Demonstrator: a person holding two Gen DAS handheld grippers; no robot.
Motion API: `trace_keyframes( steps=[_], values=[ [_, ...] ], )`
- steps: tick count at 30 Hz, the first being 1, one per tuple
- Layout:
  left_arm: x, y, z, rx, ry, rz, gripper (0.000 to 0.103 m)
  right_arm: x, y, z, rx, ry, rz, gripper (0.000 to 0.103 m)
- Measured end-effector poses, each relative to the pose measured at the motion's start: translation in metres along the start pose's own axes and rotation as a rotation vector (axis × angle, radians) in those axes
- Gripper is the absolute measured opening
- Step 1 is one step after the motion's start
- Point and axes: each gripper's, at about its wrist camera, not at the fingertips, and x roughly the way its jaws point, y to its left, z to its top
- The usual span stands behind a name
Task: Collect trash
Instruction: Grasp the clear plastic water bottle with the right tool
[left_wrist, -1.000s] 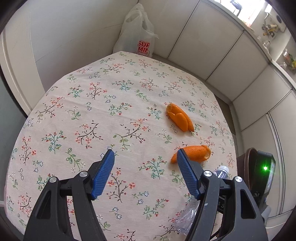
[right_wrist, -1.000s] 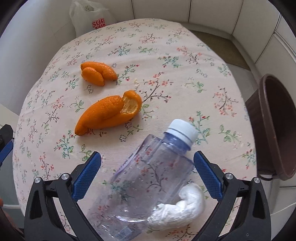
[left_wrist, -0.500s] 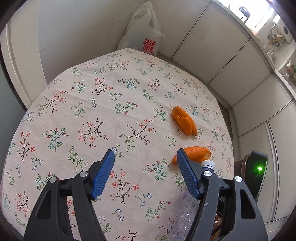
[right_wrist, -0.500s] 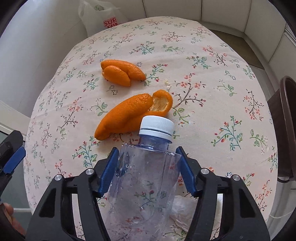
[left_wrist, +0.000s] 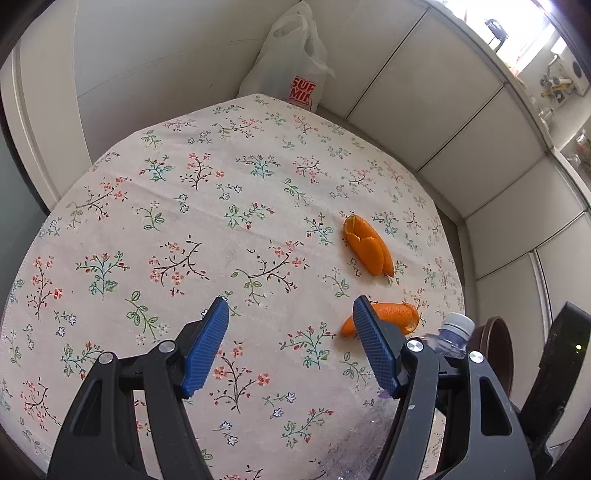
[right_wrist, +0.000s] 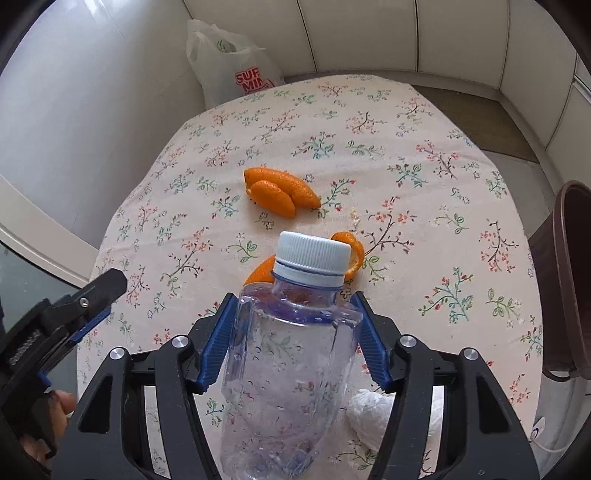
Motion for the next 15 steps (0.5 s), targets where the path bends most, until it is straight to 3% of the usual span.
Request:
trace_keyframes(
  steps=[7,15],
  values=[
    [0.021,-0.018,-0.007,-0.007,0.073,-0.018,0.068,-0.06,-0.033,0.012,0.032,-0.132,0.013,0.057],
    [0.054,-0.077,-0.047,0.152,0.231,-0.083,0.068,-0.132,-0.085,0.009,0.082,-0.271,0.031,0.056]
  ],
)
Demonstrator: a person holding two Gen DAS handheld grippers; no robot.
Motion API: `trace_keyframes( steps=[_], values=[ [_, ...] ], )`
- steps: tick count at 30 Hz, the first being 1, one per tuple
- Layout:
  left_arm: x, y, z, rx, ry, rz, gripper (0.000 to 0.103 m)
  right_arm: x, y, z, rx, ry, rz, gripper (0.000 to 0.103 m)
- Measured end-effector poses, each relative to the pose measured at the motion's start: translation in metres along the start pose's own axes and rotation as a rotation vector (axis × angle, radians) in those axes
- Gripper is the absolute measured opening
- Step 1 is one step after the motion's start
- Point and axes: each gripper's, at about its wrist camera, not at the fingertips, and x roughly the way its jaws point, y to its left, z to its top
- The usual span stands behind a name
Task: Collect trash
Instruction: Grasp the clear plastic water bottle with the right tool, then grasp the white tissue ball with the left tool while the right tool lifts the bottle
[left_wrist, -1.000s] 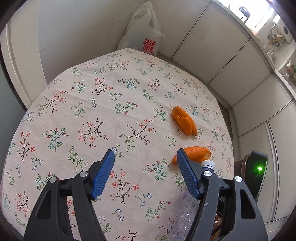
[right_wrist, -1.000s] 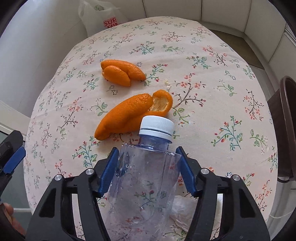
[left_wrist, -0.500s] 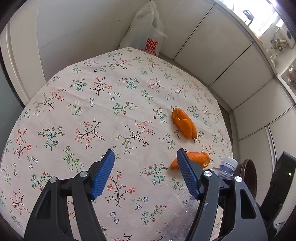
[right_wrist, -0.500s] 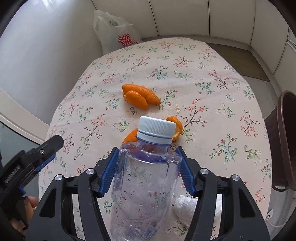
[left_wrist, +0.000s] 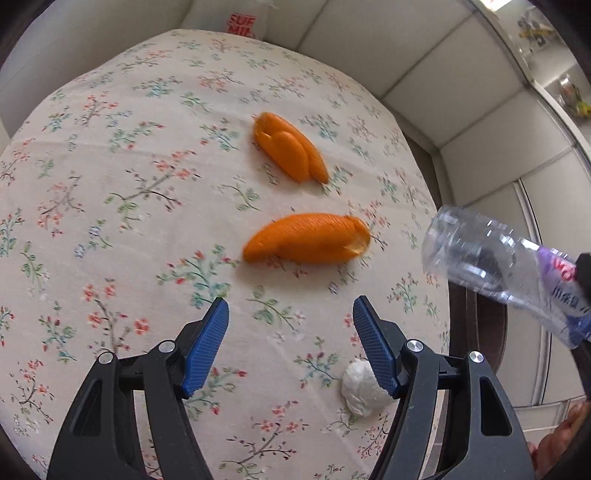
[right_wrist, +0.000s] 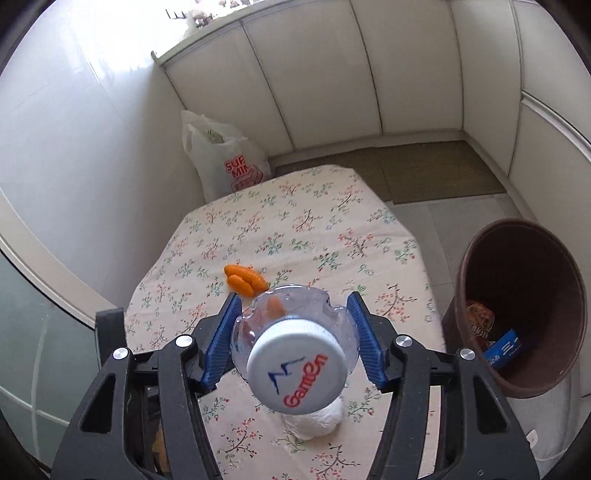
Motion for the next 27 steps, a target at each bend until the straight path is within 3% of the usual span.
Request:
trace_keyframes(
  steps=[3,7,11,14,18,22,27],
  values=[
    [0.009,-0.022,-0.011,0.068,0.015,0.003,0.068,-0.02,-0.021,0.002,0.027,-0.048,-0.013,0.056],
    [0.019,-0.058,-0.034,0.235,0.015,0.03,0.068,-0.028,-0.044,0.001,0.065,-0.054,-0.006,0.055],
    [0.036,-0.086,-0.055,0.39,0.021,0.065,0.068,-0.035,-0.047,0.001,0.073,-0.077,-0.002,0.055],
    [0.046,-0.091,-0.062,0.436,0.016,0.075,0.07,-0.038,-0.048,0.001,0.073,-0.093,-0.014,0.055],
    [0.042,-0.089,-0.061,0.448,0.049,0.016,0.035,-0.033,-0.051,0.002,0.08,-0.073,-0.013,0.055],
    [0.037,-0.085,-0.067,0.477,0.065,0.01,0.029,-0.025,-0.045,0.0,0.062,-0.052,-0.021,0.055],
    [0.024,-0.071,-0.065,0.436,0.074,-0.021,0.018,-0.021,-0.037,-0.001,0.035,-0.041,-0.016,0.055]
  ],
)
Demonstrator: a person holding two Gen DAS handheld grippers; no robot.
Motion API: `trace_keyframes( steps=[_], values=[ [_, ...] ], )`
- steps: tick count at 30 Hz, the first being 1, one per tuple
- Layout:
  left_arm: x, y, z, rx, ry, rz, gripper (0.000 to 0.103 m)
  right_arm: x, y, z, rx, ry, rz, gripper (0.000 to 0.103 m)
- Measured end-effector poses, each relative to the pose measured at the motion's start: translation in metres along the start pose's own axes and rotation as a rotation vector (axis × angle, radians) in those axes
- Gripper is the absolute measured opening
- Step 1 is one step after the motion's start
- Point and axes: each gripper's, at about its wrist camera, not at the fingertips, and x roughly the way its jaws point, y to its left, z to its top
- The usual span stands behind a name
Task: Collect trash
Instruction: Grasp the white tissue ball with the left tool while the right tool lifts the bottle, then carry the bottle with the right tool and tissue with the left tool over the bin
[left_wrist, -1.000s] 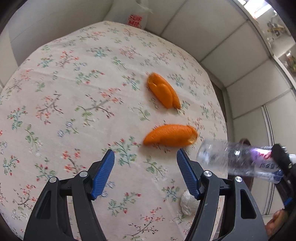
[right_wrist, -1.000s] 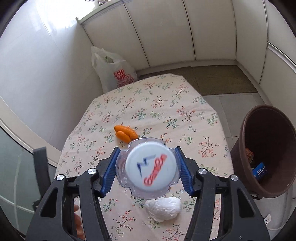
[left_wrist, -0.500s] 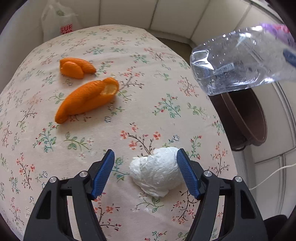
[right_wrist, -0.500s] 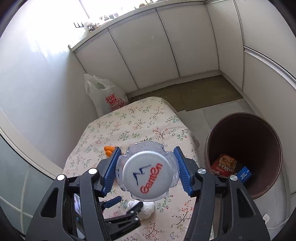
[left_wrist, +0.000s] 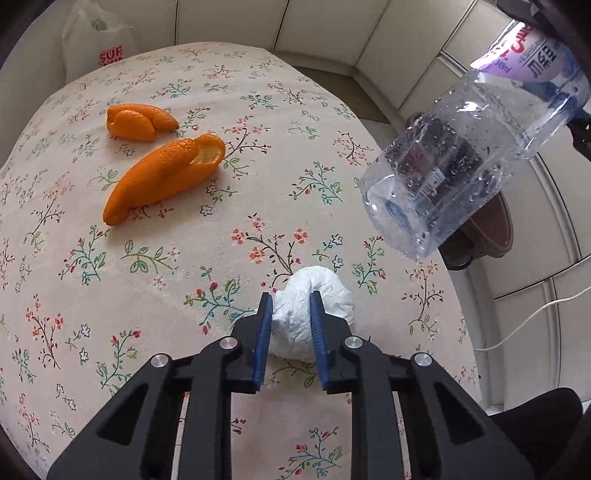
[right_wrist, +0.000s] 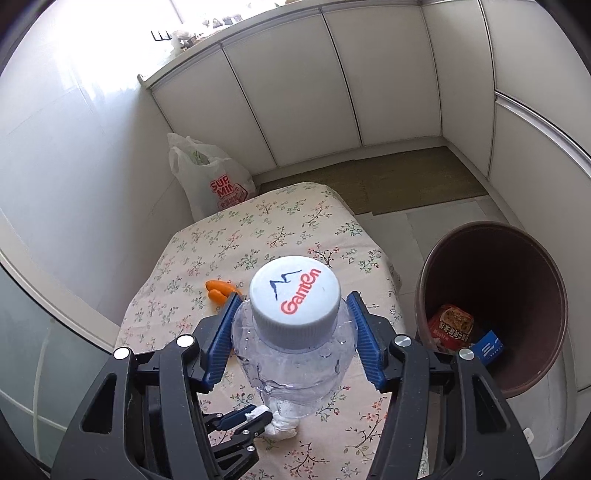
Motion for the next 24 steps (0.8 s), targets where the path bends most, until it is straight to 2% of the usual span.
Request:
trace_keyframes(
  steps=[1,9,19,24],
  values=[
    [-0.003,0.005,-0.001,-0.017,-0.002,-0.011,0.012,0.001,0.001,-0.001,-0.003,0.003,0.001,0.055],
    [-0.027,0.041,-0.001,-0.145,-0.045,-0.038,0.012,0.01,0.014,-0.003,-0.017,0.022,0.008,0.055],
    [-0.076,0.088,0.012,-0.326,-0.199,-0.036,0.012,0.012,0.023,-0.004,-0.031,0.027,0.021,0.055],
    [-0.095,0.101,0.021,-0.375,-0.263,-0.019,0.012,0.008,0.023,-0.004,-0.033,0.017,0.024,0.055]
  ],
)
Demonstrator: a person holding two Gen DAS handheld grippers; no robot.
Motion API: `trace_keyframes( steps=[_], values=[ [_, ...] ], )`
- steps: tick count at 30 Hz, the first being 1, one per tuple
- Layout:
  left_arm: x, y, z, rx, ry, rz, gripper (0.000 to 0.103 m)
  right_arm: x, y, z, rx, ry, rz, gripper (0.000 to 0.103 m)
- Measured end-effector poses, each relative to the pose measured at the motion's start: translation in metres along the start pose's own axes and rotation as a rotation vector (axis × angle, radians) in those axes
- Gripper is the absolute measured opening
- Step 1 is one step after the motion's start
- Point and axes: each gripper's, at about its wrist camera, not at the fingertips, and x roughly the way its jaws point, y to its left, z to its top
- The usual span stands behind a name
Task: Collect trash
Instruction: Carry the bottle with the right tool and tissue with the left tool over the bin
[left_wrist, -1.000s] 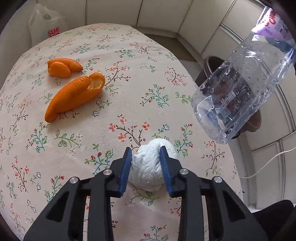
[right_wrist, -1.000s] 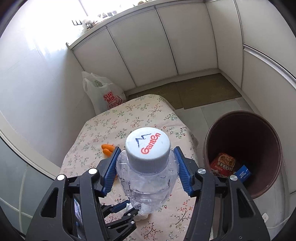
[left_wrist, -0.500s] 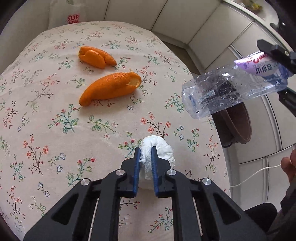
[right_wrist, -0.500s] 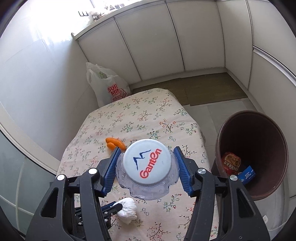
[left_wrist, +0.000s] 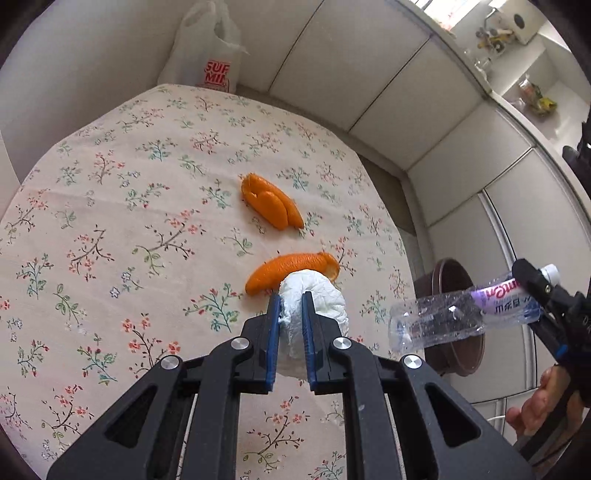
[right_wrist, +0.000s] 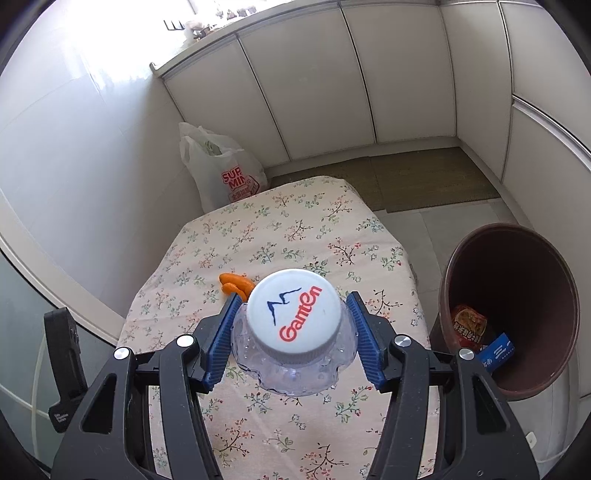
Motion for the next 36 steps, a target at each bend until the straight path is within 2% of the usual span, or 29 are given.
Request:
trace_keyframes(
  steps=[6,17,20,27,36],
  values=[
    [-0.016,-0.017,0.013,0.01,-0.069,-0.04,0.012,-0.011,-0.005,0.002,0.008,-0.024,-0.004,0.055],
    [-0.021,-0.075,0.016,0.1,-0.099,-0.1,0.012,-0.045,-0.035,0.015,0.051,-0.115,-0.039,0.055],
    [-0.019,-0.09,0.02,0.098,-0.094,-0.133,0.012,-0.057,-0.052,0.021,0.071,-0.147,-0.071,0.055],
    [-0.011,-0.143,0.022,0.164,-0.094,-0.172,0.012,-0.085,-0.105,0.031,0.156,-0.225,-0.152,0.055],
    [0.015,-0.211,0.012,0.235,-0.058,-0.229,0.012,-0.099,-0.17,0.027,0.274,-0.267,-0.267,0.055]
  ],
)
